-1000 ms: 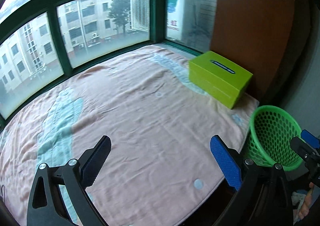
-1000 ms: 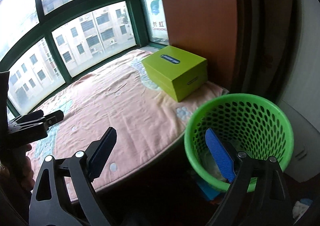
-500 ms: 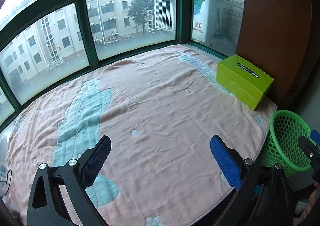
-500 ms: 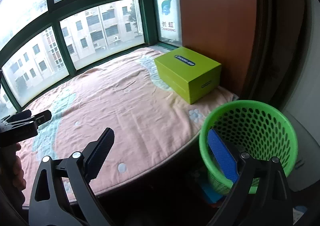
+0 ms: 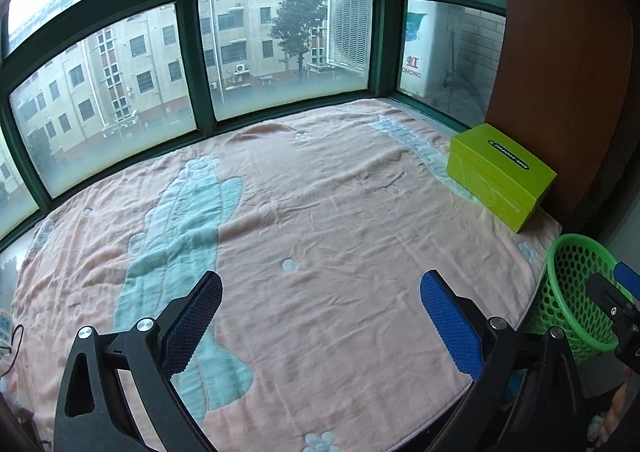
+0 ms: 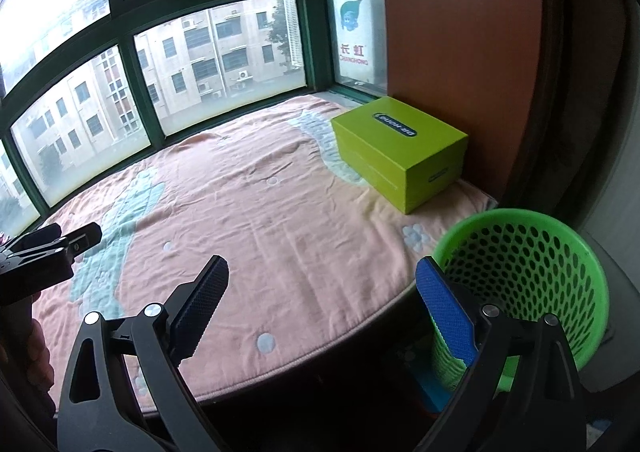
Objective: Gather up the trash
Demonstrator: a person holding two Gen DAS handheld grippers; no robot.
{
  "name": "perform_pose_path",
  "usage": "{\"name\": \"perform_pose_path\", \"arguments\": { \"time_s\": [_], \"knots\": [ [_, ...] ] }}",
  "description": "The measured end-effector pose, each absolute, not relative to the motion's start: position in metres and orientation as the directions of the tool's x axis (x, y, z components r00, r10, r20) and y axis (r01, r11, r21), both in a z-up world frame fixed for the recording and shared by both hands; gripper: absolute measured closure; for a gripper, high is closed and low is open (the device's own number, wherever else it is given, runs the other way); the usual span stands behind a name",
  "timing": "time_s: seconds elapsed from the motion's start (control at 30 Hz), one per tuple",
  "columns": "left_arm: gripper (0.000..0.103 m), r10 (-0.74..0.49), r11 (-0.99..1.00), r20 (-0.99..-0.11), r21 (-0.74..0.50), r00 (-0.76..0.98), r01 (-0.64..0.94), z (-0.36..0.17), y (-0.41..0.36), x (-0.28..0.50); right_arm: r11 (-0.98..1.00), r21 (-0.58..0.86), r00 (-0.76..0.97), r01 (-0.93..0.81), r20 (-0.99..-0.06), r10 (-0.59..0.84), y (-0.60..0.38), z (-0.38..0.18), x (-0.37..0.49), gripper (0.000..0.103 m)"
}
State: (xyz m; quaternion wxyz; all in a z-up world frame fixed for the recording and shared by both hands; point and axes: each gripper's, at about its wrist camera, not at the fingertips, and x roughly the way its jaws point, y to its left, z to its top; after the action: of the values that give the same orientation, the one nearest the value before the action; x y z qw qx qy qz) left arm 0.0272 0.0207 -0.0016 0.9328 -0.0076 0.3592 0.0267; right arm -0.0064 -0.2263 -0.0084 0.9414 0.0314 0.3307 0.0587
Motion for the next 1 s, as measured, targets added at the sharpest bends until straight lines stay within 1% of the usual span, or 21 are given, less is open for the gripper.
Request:
{"name": "perform_pose_path", "arguments": {
  "time_s": [0.33, 1.0],
  "knots": [
    [0.007, 0.069, 0.996, -0.646, 0.003, 0.760, -0.088, 0.000, 0.033, 0.021, 0.989, 0.093, 0.762, -0.115, -0.630, 0.148, -0.209, -0.010, -0.005, 0.009],
    [0.007, 0.068, 0.994, -0.618, -0.027, 0.783, -0.107, 0.003, 0.041, 0.015, 0.994, 0.059, 0.779, -0.092, -0.617, 0.108, -0.202, -0.006, -0.007, 0.009]
  ]
}}
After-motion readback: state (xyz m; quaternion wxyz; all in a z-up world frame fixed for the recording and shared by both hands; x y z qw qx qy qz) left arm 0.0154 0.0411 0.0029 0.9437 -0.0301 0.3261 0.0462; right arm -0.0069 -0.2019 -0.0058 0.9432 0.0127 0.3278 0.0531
